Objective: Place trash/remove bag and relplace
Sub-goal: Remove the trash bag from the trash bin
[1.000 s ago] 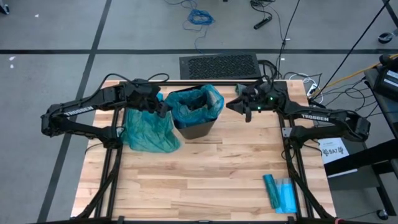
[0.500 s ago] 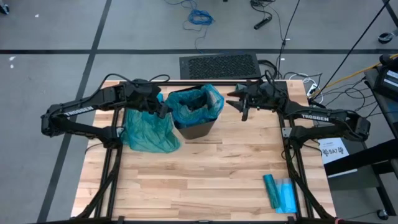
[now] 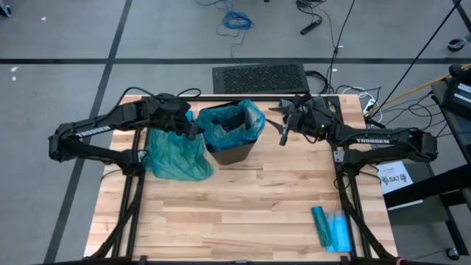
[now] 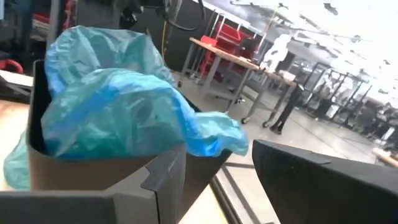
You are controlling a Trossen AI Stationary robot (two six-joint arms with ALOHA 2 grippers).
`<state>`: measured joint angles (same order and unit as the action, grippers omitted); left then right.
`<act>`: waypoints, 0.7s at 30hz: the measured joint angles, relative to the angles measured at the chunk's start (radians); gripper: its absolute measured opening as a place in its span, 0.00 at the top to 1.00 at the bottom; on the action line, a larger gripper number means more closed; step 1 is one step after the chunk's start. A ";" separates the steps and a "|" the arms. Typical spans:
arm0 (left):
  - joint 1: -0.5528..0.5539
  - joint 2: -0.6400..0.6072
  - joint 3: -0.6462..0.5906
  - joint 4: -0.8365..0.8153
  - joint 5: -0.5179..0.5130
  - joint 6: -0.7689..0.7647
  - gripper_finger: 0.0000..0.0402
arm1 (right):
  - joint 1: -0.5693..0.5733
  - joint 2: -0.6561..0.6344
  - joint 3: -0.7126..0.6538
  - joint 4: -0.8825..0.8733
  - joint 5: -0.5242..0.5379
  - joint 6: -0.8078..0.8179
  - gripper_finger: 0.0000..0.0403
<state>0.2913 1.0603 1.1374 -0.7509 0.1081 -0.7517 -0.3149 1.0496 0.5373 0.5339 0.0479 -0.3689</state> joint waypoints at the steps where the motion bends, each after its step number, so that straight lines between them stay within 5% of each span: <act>1: 0.000 0.000 0.000 0.000 0.000 0.000 0.72 | 0.005 0.000 0.000 -0.001 0.000 -0.007 0.55; 9: 0.000 0.000 0.000 0.000 0.000 0.000 0.72 | 0.042 0.063 0.023 -0.014 -0.001 -0.022 0.57; 21: 0.000 0.000 0.000 0.000 0.000 0.000 0.72 | 0.042 0.131 0.163 -0.201 0.039 -0.012 0.72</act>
<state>0.2913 1.0603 1.1378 -0.7513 0.1081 -0.7521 -0.2726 1.1809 0.7002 0.3328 0.0872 -0.3805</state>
